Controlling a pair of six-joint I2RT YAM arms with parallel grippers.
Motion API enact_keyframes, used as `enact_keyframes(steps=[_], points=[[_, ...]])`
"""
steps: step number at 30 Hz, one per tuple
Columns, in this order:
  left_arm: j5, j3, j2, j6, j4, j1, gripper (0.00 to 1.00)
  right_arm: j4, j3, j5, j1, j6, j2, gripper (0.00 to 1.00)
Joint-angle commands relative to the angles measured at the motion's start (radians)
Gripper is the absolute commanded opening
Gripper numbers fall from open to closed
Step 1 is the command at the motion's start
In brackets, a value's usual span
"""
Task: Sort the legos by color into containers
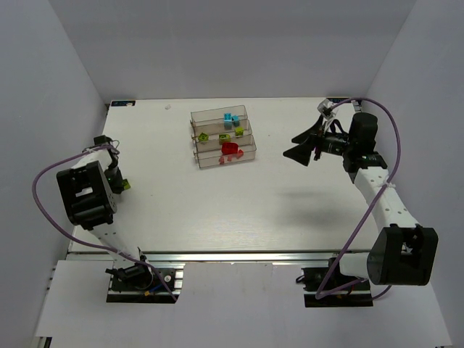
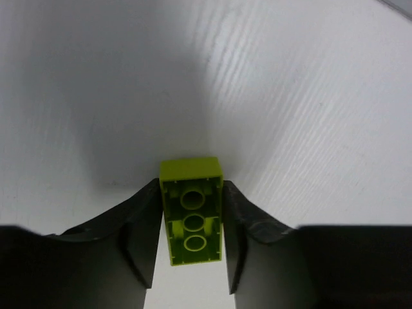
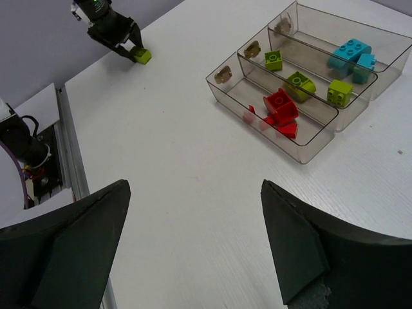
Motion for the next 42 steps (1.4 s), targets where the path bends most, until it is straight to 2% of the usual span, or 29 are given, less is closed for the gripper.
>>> enact_keyframes(steps=[1, 3, 7, 11, 12, 13, 14, 16, 17, 19, 20, 23, 25, 28, 30, 31, 33, 34, 42], points=[[0.049, -0.011, -0.014, 0.020, 0.046, 0.007, 0.47, 0.064, -0.016, -0.031, -0.014, 0.032, -0.037, 0.88], [0.077, -0.022, -0.037, 0.048, 0.072, 0.007, 0.33, 0.070, -0.021, -0.033, -0.019, 0.038, -0.039, 0.87], [0.140, -0.034, -0.080, 0.143, 0.121, -0.003, 0.17, 0.073, -0.024, -0.023, -0.022, 0.039, -0.047, 0.88], [0.245, -0.067, -0.152, 0.353, 0.256, -0.028, 0.09, 0.071, -0.027, 0.004, -0.020, 0.018, -0.054, 0.88], [0.294, -0.086, -0.170, 0.391, 0.304, -0.028, 0.06, 0.070, -0.027, 0.010, -0.022, 0.013, -0.056, 0.87], [0.410, -0.135, -0.210, 0.433, 0.353, -0.028, 0.00, 0.068, -0.026, 0.019, -0.022, 0.009, -0.056, 0.87], [0.509, -0.172, -0.230, 0.527, 0.504, -0.039, 0.00, 0.052, -0.023, 0.039, -0.020, 0.000, -0.054, 0.85], [0.670, -0.247, -0.282, 0.597, 0.690, -0.051, 0.00, 0.018, 0.003, 0.070, -0.020, -0.054, -0.053, 0.82], [0.827, -0.302, -0.287, 0.632, 0.878, -0.071, 0.00, -0.017, 0.013, 0.097, -0.022, -0.068, -0.051, 0.75], [0.946, -0.297, -0.266, 0.680, 0.974, -0.109, 0.00, -0.069, 0.042, 0.140, -0.019, -0.112, -0.056, 0.65], [0.982, -0.235, -0.224, 0.739, 0.952, -0.161, 0.00, -0.090, 0.046, 0.160, -0.022, -0.117, -0.060, 0.43], [0.976, -0.135, -0.164, 0.830, 0.915, -0.268, 0.00, -0.143, 0.060, 0.196, -0.019, -0.115, -0.074, 0.00], [0.979, -0.101, -0.140, 0.841, 0.971, -0.312, 0.00, -0.156, 0.056, 0.214, -0.019, -0.097, -0.096, 0.00], [1.017, -0.015, -0.085, 0.953, 1.048, -0.387, 0.00, -0.139, 0.011, 0.262, -0.019, -0.070, -0.139, 0.00], [1.091, 0.078, -0.034, 1.066, 1.082, -0.430, 0.00, -0.105, -0.039, 0.273, -0.017, -0.051, -0.169, 0.00], [1.111, 0.109, -0.017, 1.185, 1.094, -0.439, 0.00, -0.090, -0.058, 0.271, -0.019, -0.039, -0.177, 0.00], [1.163, 0.183, 0.036, 1.292, 1.119, -0.448, 0.00, -0.071, -0.099, 0.277, -0.020, -0.039, -0.198, 0.00], [1.175, 0.205, 0.054, 1.401, 1.131, -0.460, 0.00, -0.071, -0.111, 0.294, -0.022, -0.051, -0.205, 0.00], [1.106, 0.375, 0.205, 1.894, 1.036, -0.529, 0.00, -0.053, -0.139, 0.312, -0.019, -0.065, -0.234, 0.00]])
